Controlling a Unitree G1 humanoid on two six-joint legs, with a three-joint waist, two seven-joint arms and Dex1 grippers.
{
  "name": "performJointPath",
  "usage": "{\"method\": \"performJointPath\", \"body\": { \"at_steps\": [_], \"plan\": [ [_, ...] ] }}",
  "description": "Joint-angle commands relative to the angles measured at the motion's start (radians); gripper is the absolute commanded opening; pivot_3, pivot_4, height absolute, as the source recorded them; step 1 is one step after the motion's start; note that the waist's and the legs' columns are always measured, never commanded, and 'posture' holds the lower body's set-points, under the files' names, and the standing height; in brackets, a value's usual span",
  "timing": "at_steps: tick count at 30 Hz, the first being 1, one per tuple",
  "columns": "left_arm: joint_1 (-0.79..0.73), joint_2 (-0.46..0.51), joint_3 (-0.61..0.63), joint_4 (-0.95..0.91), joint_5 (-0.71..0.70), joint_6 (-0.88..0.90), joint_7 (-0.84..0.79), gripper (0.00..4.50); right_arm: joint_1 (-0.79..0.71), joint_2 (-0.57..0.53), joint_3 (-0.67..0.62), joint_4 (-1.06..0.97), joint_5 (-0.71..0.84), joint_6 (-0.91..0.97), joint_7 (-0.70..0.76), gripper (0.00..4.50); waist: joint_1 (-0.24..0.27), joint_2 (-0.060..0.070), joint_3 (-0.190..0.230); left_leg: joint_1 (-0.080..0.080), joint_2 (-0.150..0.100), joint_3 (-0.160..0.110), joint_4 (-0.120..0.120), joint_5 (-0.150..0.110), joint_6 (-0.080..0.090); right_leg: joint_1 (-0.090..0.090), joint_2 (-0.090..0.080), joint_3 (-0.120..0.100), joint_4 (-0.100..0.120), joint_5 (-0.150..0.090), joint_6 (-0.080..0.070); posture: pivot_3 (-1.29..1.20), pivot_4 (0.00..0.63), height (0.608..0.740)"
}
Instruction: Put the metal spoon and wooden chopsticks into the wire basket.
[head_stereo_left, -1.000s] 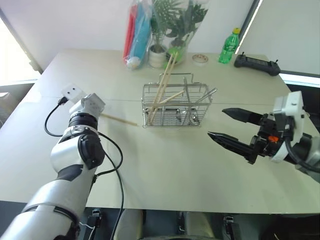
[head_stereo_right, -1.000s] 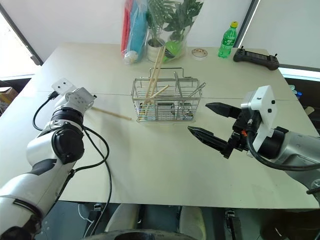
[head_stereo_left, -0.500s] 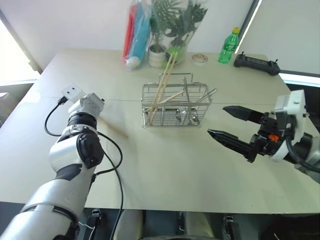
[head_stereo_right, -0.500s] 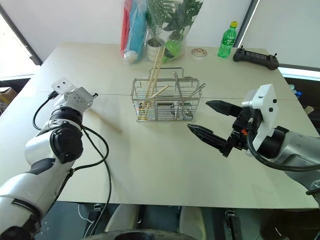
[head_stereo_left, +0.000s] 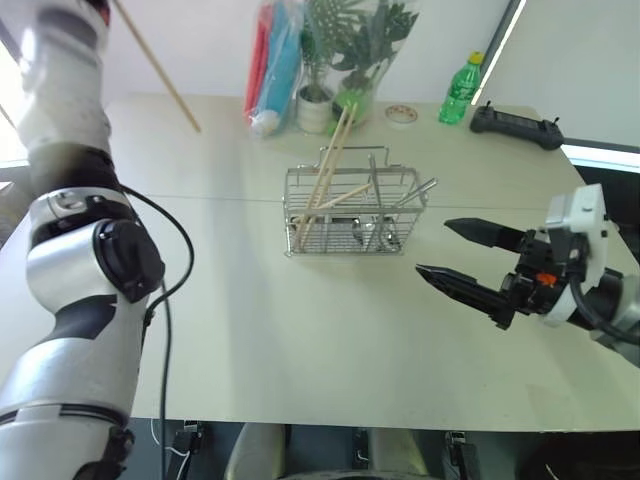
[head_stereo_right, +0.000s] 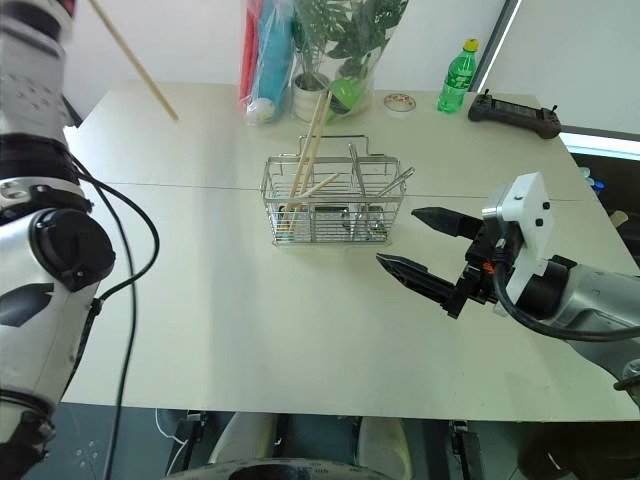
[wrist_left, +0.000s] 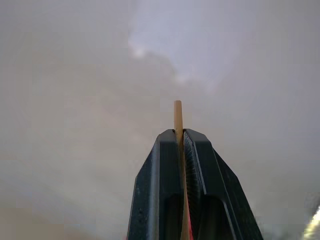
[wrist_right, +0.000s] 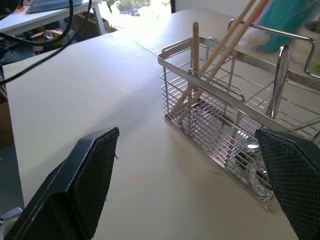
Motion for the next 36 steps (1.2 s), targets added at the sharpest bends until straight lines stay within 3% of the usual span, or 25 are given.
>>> {"method": "performJointPath", "body": {
  "at_steps": [1, 4, 10, 18, 27, 34, 36],
  "plan": [
    [0.01, -0.023, -0.108, -0.194, -0.028, 0.063, -0.157, 0.02, 0.003, -0.011, -0.031, -0.011, 0.006, -0.008, 0.01, 4.5, -0.002, 0.0, 0.0, 0.0, 0.0, 0.0, 0.001, 0.0, 0.0, 0.0, 0.0, 0.0, 0.0, 0.0, 0.0, 0.0, 0.15, 0.701],
    [0.069, -0.074, -0.185, -0.332, -0.029, 0.11, -0.194, 0.02, 0.007, -0.009, -0.032, -0.017, 0.012, -0.008, 0.001, 4.5, -0.003, 0.002, -0.001, 0.002, 0.0, 0.0, 0.001, 0.0, 0.0, 0.001, 0.0, 0.001, 0.0, 0.0, 0.0, 0.0, 0.15, 0.701],
    [0.104, -0.134, -0.226, -0.451, -0.056, 0.157, -0.197, 0.02, 0.067, 0.005, -0.049, -0.047, 0.005, -0.011, 0.003, 4.5, -0.007, 0.002, 0.0, 0.002, 0.002, 0.0, 0.001, 0.001, 0.002, 0.0, 0.002, 0.001, 0.002, 0.002, -0.003, 0.0, 0.15, 0.701],
    [0.085, -0.166, -0.202, -0.488, -0.122, 0.213, -0.159, 0.02, 0.106, 0.013, -0.054, -0.064, 0.004, -0.027, -0.008, 4.5, -0.003, 0.002, 0.0, 0.001, 0.002, 0.0, 0.001, 0.001, 0.003, 0.0, 0.002, 0.001, 0.001, 0.002, -0.003, 0.0, 0.15, 0.701],
    [0.259, -0.298, -0.24, -0.575, -0.154, 0.276, -0.104, 0.02, 0.074, 0.022, -0.024, -0.052, 0.002, -0.039, -0.022, 4.5, -0.004, 0.002, 0.0, 0.001, 0.001, 0.0, 0.002, 0.001, 0.003, 0.001, 0.002, 0.001, 0.001, 0.002, -0.003, 0.0, 0.15, 0.701],
    [0.344, -0.333, -0.273, -0.599, -0.118, 0.249, -0.101, 0.02, 0.067, 0.029, -0.025, -0.049, 0.003, -0.041, -0.029, 4.5, -0.002, 0.002, -0.001, 0.001, 0.001, 0.0, 0.002, 0.001, 0.003, 0.001, 0.002, 0.001, 0.001, 0.002, -0.003, 0.0, 0.15, 0.701],
    [0.359, -0.34, -0.279, -0.61, -0.116, 0.251, -0.102, 0.71, 0.066, 0.03, -0.026, -0.049, 0.004, -0.041, -0.03, 4.5, -0.002, 0.002, -0.001, 0.001, 0.001, 0.0, 0.002, 0.001, 0.003, 0.001, 0.002, 0.001, 0.0, 0.001, -0.003, 0.0, 0.15, 0.701]
  ]
}}
